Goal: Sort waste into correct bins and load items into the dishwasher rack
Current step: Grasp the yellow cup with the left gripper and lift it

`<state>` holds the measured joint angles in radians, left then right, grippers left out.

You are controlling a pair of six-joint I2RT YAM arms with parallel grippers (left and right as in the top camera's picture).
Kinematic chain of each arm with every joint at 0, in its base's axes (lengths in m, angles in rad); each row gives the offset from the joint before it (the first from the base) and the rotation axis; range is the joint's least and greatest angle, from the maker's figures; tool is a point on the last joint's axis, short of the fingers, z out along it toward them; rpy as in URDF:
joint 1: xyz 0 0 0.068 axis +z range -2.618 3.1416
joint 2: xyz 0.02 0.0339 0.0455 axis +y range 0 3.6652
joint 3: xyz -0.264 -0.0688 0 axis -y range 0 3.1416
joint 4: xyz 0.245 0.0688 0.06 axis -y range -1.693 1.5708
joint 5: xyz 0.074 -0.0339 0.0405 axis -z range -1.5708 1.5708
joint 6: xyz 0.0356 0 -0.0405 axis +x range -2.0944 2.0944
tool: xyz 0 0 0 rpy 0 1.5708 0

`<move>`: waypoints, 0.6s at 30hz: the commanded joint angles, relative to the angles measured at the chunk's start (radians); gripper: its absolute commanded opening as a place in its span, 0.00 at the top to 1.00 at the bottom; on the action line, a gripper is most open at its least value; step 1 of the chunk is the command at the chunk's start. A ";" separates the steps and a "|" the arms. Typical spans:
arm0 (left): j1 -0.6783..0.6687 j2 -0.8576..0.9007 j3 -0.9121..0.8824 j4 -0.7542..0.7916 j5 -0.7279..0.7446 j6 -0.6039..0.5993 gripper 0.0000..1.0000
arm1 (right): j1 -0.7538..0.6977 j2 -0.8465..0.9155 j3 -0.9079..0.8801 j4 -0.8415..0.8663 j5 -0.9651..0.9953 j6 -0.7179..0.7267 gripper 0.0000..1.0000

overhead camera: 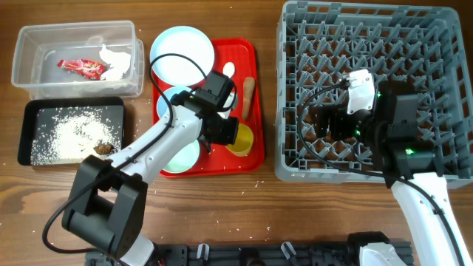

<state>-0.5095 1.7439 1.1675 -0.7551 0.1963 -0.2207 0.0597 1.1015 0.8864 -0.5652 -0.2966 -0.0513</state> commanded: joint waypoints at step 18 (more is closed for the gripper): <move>0.444 -0.149 0.015 0.071 1.309 -0.045 0.96 | 0.022 0.223 0.015 0.502 -1.080 0.151 0.00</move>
<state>-0.0650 1.6115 1.1683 -0.6884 1.2873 -0.2680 0.0593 1.2675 0.8860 -0.1383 -1.1641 0.0868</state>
